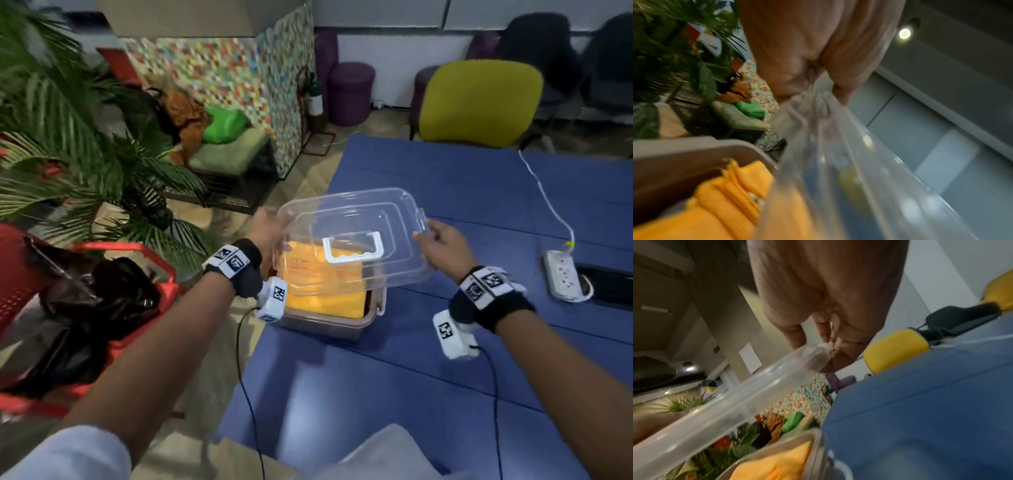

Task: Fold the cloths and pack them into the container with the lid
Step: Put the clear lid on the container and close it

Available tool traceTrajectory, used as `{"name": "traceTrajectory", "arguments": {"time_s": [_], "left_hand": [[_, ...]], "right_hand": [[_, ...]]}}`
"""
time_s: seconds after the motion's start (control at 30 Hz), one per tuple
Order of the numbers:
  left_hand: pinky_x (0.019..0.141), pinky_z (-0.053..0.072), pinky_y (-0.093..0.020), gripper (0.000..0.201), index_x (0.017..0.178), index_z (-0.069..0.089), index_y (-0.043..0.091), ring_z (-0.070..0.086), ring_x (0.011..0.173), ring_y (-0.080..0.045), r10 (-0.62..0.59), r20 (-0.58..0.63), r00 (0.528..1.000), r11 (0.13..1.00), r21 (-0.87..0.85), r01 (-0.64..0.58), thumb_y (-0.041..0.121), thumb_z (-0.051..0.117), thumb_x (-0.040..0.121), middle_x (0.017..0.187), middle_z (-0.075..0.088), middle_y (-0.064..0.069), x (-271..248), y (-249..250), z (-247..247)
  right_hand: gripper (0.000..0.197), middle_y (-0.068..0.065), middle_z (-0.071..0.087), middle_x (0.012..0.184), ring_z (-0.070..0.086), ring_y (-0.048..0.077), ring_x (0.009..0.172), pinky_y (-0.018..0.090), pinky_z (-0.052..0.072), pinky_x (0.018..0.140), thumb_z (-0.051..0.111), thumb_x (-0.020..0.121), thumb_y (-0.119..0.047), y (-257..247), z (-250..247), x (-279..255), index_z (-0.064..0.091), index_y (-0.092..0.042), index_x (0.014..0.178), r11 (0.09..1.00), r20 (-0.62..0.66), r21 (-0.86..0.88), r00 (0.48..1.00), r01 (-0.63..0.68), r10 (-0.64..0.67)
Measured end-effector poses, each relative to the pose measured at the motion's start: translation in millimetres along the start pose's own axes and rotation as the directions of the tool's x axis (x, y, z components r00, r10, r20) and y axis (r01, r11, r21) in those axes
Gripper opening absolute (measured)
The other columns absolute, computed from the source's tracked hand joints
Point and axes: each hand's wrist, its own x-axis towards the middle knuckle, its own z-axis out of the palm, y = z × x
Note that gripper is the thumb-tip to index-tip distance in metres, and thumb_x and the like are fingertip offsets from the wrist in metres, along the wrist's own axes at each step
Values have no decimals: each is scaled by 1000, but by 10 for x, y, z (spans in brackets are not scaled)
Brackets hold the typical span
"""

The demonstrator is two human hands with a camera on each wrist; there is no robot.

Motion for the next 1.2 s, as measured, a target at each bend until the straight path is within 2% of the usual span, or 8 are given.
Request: {"name": "traceTrajectory", "arguments": {"time_s": [0.1, 0.27, 0.37, 0.5, 0.77, 0.9, 1.03, 1.2], "left_hand": [[41, 45, -22, 12, 81, 58, -2, 56, 40, -14, -137, 44, 990, 990, 28, 136, 1, 69, 82, 54, 59, -7, 211, -201, -378], [65, 43, -29, 11, 76, 58, 10, 55, 66, -24, -36, 85, 996, 762, 647, -27, 10, 65, 85, 72, 58, -8, 291, -565, -592], [82, 50, -33, 23, 104, 65, 13, 64, 94, -31, -42, 135, 990, 733, 677, -61, 31, 63, 90, 101, 65, -11, 320, -821, -658], [105, 39, -38, 56, 147, 34, 26, 48, 125, -34, -59, 172, 983, 709, 701, -80, 36, 54, 95, 140, 45, -20, 389, -896, -630], [99, 48, -44, 72, 132, 48, 4, 62, 109, -30, -299, 129, 945, 902, 360, 237, 60, 53, 87, 125, 62, -12, 408, -1080, -565], [88, 55, -46, 61, 115, 61, 4, 70, 93, -33, -444, 214, 870, 892, 202, 405, 58, 60, 86, 101, 72, -16, 424, -1083, -612], [98, 48, -54, 82, 111, 66, 11, 67, 103, -37, -531, 293, 795, 846, 241, 476, 76, 67, 60, 102, 73, -15, 460, -1118, -669], [88, 54, -40, 63, 119, 64, 4, 69, 85, -28, -523, 350, 777, 843, 77, 533, 56, 64, 83, 101, 73, -16, 395, -1131, -531]], "right_hand": [[24, 10, 62, 68, 63, 24, 70, 27, 46, 69, 52, 92, -28, -66, 469, -38, 64, -8, 85, 972, 56, -224, 995, -66, 80], [43, 14, 63, 86, 60, 30, 74, 32, 49, 65, 43, 93, -43, 17, 964, -240, 60, -5, 85, 854, 53, -487, 969, -184, 240], [44, 12, 57, 82, 54, 27, 68, 29, 41, 60, 39, 95, -43, 9, 1021, -313, 57, -6, 81, 782, -13, -591, 972, -196, 234], [51, 11, 57, 78, 54, 28, 68, 29, 41, 62, 43, 92, -51, 74, 996, -343, 54, -7, 70, 775, -5, -589, 960, -230, 281], [65, 7, 62, 61, 59, 21, 65, 31, 44, 65, 55, 82, -67, 274, 1014, -309, 55, -9, 53, 865, 104, -368, 909, -342, 403], [64, 12, 69, 70, 66, 26, 72, 39, 54, 76, 66, 76, -62, 307, 1035, -261, 68, 1, 68, 876, 107, -228, 884, -424, 456], [52, 8, 62, 52, 55, 17, 46, 23, 49, 54, 74, 73, -55, 234, 935, -199, 60, -8, 57, 840, 232, -197, 809, -505, 540], [36, 8, 64, 56, 58, 16, 51, 26, 55, 62, 84, 70, -34, 282, 830, -136, 64, -5, 71, 801, 284, -101, 754, -591, 592]]}}
